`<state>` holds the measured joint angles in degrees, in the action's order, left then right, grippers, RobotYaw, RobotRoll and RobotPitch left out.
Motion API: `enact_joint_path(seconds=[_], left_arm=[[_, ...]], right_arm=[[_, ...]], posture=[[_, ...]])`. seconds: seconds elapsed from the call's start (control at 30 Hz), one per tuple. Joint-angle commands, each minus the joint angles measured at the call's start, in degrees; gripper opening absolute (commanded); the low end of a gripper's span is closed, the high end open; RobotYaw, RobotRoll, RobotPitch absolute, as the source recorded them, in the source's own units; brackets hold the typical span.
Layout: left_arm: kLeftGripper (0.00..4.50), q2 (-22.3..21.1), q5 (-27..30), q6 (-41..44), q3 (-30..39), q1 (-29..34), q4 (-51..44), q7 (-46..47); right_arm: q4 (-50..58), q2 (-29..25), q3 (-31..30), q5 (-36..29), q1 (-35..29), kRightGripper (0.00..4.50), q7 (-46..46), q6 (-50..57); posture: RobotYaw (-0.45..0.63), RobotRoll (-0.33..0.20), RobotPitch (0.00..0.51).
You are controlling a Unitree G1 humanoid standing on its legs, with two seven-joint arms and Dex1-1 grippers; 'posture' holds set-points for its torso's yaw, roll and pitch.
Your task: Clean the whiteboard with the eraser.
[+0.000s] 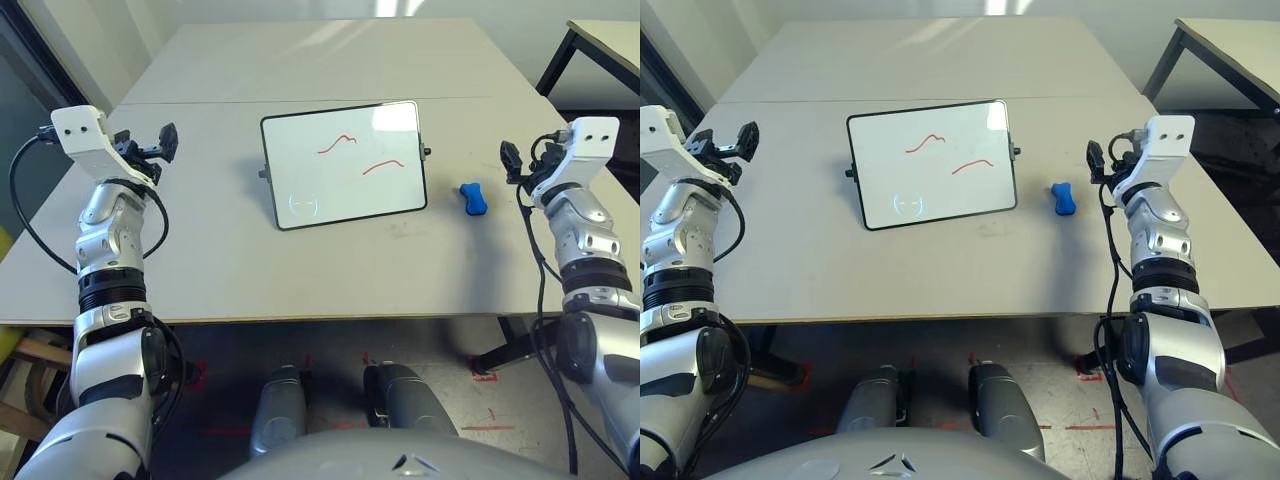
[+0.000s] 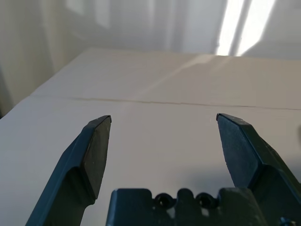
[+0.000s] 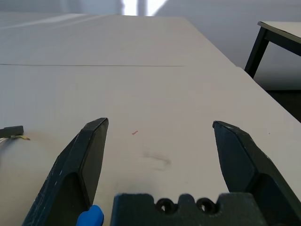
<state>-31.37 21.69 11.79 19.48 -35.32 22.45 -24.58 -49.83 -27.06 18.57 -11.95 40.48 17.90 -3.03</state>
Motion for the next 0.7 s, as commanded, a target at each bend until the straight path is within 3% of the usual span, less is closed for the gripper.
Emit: enact_joint_path(seconds=[0.03,0.27,0.47,0.63,0.7], left_arm=[[4.5,-1.39,2.51,5.45,-3.62,2.69,-9.3,-6.92],[4.5,-5.23,7.49,15.96,-9.51,10.41,-23.38,-19.21],[4.5,-6.82,6.33,17.56,-12.73,13.32,-26.37,-23.73],[4.5,-6.01,4.64,16.65,-14.32,12.02,-25.05,-23.92],[4.5,-5.74,3.58,15.93,-15.24,11.77,-24.35,-24.03]], right_arm=[[-1.34,-0.38,-0.51,0.49,1.25,4.47,-0.61,0.69],[-1.83,-0.21,-1.46,1.24,1.95,4.47,-0.63,1.82],[-0.57,-1.02,-1.8,1.52,2.66,4.47,-1.05,4.88],[2.72,-3.05,-4.59,3.59,5.15,4.47,-2.37,18.09],[4.84,-3.97,-5.56,2.71,7.34,4.47,-1.46,30.01]], posture=[[-0.06,0.0,0.034],[-0.06,0.0,0.046],[-0.07,0.0,0.049],[-0.09,0.0,0.053],[-0.1,0.0,0.055]])
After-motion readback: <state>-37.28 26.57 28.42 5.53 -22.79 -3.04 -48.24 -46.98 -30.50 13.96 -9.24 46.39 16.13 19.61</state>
